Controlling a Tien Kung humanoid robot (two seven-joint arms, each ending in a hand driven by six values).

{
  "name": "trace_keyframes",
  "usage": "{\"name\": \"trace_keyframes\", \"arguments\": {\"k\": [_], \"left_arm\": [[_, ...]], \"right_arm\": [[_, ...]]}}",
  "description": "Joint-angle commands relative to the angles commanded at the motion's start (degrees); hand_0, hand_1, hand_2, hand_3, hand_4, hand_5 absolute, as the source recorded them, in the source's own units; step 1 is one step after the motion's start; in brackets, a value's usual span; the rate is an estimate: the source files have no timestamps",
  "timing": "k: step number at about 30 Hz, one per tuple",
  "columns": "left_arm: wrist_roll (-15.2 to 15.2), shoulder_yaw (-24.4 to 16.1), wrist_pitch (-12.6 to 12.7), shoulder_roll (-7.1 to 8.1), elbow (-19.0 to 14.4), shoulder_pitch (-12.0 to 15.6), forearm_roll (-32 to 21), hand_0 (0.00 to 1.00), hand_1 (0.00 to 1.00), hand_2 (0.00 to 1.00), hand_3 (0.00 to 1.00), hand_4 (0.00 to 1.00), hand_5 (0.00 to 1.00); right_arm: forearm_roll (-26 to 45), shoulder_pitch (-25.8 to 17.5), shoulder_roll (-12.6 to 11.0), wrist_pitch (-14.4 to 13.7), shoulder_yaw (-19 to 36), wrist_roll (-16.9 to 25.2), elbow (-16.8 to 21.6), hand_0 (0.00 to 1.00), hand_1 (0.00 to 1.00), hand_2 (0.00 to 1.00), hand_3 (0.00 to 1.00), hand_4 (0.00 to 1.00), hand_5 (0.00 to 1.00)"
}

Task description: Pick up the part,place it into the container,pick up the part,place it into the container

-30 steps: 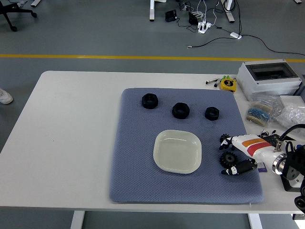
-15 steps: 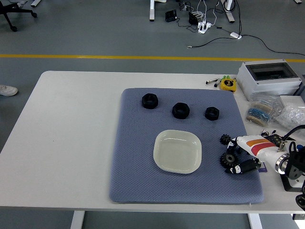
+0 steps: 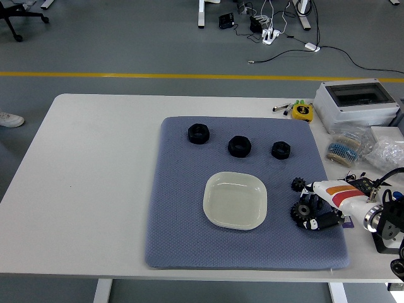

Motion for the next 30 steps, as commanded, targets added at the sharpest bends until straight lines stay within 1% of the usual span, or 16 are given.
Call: {"name": "trace_keyframes", "arguments": {"k": [1, 2, 7, 8, 10, 20, 21, 26, 27, 30], "left_arm": [[0.0, 0.0, 0.0, 0.00, 0.0, 0.0, 0.1, 0.704, 0.651, 0.680, 0.581, 0.671, 0.626], [0.0, 0.0, 0.0, 0.01, 0.0, 0.0, 0.1, 0.704, 0.651, 0.679, 0.581, 0.672, 0.626], [0.0, -0.2, -0.1, 0.02, 0.0, 0.0, 0.3, 0.704, 0.651, 0.679, 0.581, 0.672, 0.626], [0.0, -0.3, -0.1, 0.03, 0.0, 0.0, 0.4, 0.704, 0.650, 0.680, 0.581, 0.672, 0.625], [0.0, -0.2, -0.1, 0.03, 0.0, 0.0, 0.3, 0.704, 0.650, 0.680, 0.581, 0.672, 0.625], [0.0, -0.2, 0.0, 0.15, 0.1, 0.0, 0.3, 0.704, 0.650, 0.679, 0.580, 0.674, 0.629], [0.0, -0.2, 0.0, 0.16, 0.1, 0.0, 0.3, 0.704, 0.650, 0.679, 0.580, 0.674, 0.629], [0.0, -0.3, 0.0, 0.25, 0.1, 0.1, 0.4, 0.704, 0.650, 0.679, 0.580, 0.674, 0.629], [0.0, -0.3, 0.0, 0.26, 0.1, 0.1, 0.4, 0.703, 0.650, 0.679, 0.580, 0.673, 0.627], [0.1, -0.4, 0.0, 0.31, 0.2, 0.2, 0.5, 0.703, 0.650, 0.679, 0.580, 0.673, 0.627]], "right_arm": [[0.1, 0.0, 0.0, -0.1, 0.0, 0.0, 0.0, 0.152, 0.338, 0.426, 0.488, 0.811, 0.358], [0.1, 0.0, 0.0, -0.4, 0.1, 0.0, 0.1, 0.077, 0.262, 0.370, 0.472, 0.793, 0.352], [0.1, -0.2, -0.2, -0.8, 0.4, -0.2, 1.0, 0.077, 0.262, 0.370, 0.472, 0.793, 0.352], [0.1, -0.3, -0.3, -0.8, 0.6, -0.3, 1.4, 0.040, 0.210, 0.332, 0.461, 0.791, 0.353], [-0.2, -0.4, -0.4, -0.8, 1.0, -0.4, 2.2, 0.040, 0.210, 0.332, 0.461, 0.791, 0.353], [-1.6, 0.1, -1.1, -0.5, 3.2, -1.5, 8.5, 0.033, 0.202, 0.325, 0.461, 0.796, 0.341], [-1.8, 0.3, -1.2, -0.4, 3.1, -1.7, 9.2, 0.030, 0.198, 0.323, 0.465, 0.803, 0.318], [-1.9, 2.7, -1.0, 0.1, 0.9, -2.2, 11.9, 0.030, 0.198, 0.323, 0.465, 0.803, 0.318], [-1.8, 3.3, -0.9, 0.2, 0.2, -2.3, 12.2, 0.031, 0.197, 0.324, 0.469, 0.783, 0.326], [-0.9, 6.4, 0.1, 0.3, -3.4, -2.4, 12.5, 0.031, 0.197, 0.324, 0.469, 0.783, 0.326]]}}
